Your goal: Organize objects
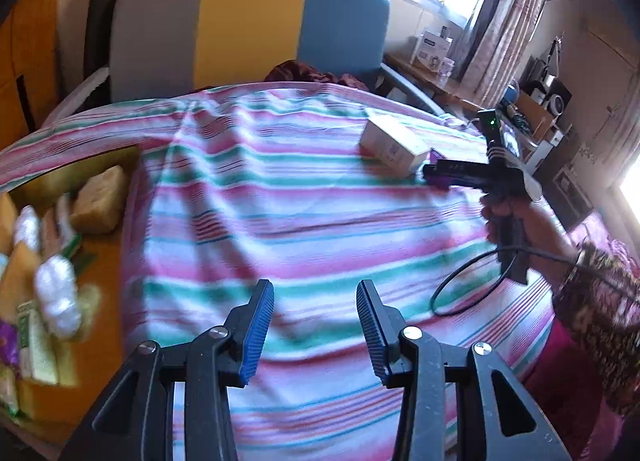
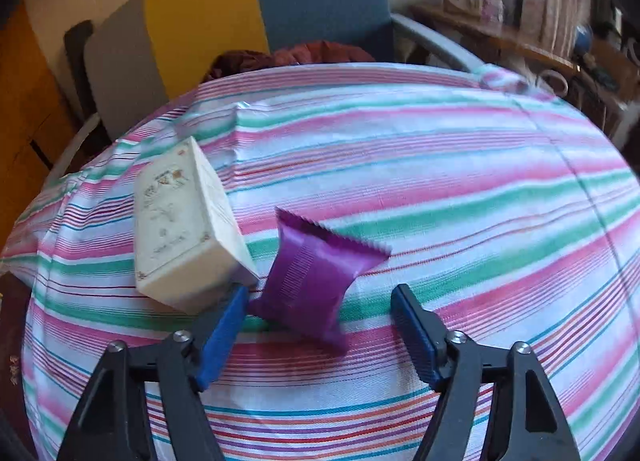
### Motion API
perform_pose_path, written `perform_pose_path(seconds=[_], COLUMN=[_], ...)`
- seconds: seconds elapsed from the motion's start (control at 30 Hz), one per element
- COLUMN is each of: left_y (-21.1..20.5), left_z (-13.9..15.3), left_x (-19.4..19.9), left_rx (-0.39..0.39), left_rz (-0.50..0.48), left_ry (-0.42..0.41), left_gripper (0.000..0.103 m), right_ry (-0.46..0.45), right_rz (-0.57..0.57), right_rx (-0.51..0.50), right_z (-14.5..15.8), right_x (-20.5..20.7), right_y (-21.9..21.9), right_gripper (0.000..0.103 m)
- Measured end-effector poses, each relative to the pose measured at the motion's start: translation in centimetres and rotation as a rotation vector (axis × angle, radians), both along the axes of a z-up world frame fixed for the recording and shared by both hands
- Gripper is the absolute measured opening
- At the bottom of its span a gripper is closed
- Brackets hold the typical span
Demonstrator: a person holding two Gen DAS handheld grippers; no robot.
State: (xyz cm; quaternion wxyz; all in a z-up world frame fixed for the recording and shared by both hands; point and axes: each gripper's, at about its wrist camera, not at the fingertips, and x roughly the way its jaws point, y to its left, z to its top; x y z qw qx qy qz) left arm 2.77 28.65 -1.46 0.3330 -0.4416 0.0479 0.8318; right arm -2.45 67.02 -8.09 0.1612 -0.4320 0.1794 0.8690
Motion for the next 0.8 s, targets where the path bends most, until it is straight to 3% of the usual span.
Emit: perform_pose_path(seconds=[0.03, 0.07, 0.17, 0.37, 0.6, 0.73, 0.8], left_y=[0.7, 1.5, 3.8, 10.0, 18.2, 23.3, 25.4], left_z=[0.1, 0.3, 0.2, 0.1, -0.5, -0.7, -0.8], left_x=[-0.2, -0.5, -1.4, -3.6, -6.8, -9.1, -10.0], left_rx=[0.003, 0.012, 0.025, 0.042, 0.066, 0.034, -0.003], left_rz=[-0.006, -0.011, -0.015, -0.013, 0.001, 0.01, 0.019], left_ry=[0.0, 0.0, -0.032, -0.065, -0.146, -0.161, -0.127], left_gripper=[0.043, 0.043, 0.043, 0.044, 0.073, 0.076, 0.077], right_ry=[0.008, 0.012, 0.001, -0.025, -0.059, -0.055, -0.046], right_rz=[0.006, -0.001, -0.015, -0.05, -0.104, -0.128, -0.14], right_rx=[-0.03, -0.056, -0.113, -0.099, -0.098, -0.093, -0.083], right_z=[0.2, 0.3, 0.6, 2.1, 1.9, 2.1, 2.5], right_x=[-0.1, 0.0, 0.4, 1.6, 2.4, 2.8, 3.0], right_y=[0.3, 0.6, 1.2, 2.6, 4.5, 5.3, 5.8], right_gripper=[0.05, 0.044, 0.042, 0.041, 0.041, 0.041, 0.041])
